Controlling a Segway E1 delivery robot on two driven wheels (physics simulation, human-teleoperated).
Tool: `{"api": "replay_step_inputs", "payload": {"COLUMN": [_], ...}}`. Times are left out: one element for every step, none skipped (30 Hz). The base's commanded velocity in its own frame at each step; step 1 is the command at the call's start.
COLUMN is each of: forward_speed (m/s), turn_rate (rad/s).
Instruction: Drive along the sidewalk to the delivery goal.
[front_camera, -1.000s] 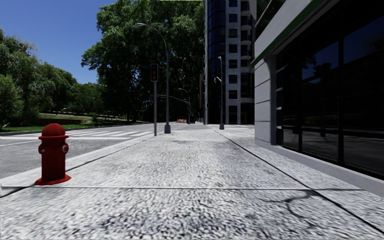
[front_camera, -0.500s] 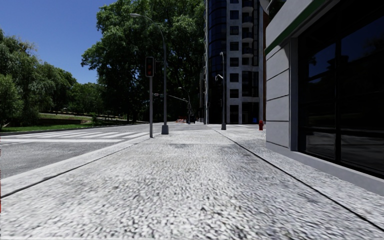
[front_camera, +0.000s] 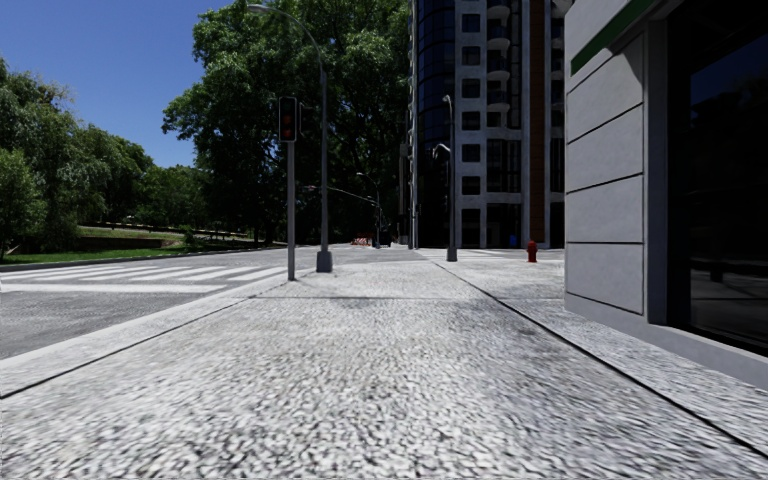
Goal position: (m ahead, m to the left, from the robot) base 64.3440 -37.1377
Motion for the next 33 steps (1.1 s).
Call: {"api": "replay_step_inputs", "payload": {"forward_speed": [2.00, 2.00, 2.00, 2.00, 2.00, 2.00, 2.00, 2.00, 2.00, 2.00, 2.00, 2.00, 2.00, 2.00, 2.00, 2.00, 2.00, 2.00, 2.00, 2.00, 2.00, 2.00, 2.00, 2.00, 2.00, 2.00, 2.00, 2.00, 2.00, 2.00, 2.00, 2.00, 2.00], "turn_rate": [0.00, 0.00, 0.00, 0.00, 0.00, 0.00, -0.05, -0.05, -0.10, -0.11, -0.12, -0.12, -0.13, -0.14, -0.16, -0.16, -0.21, -0.24, -0.28, -0.28, -0.29, -0.30, -0.30, -0.30, -0.30, -0.30, -0.30, -0.32, -0.36, -0.38, -0.38, -0.38, -0.38]}}
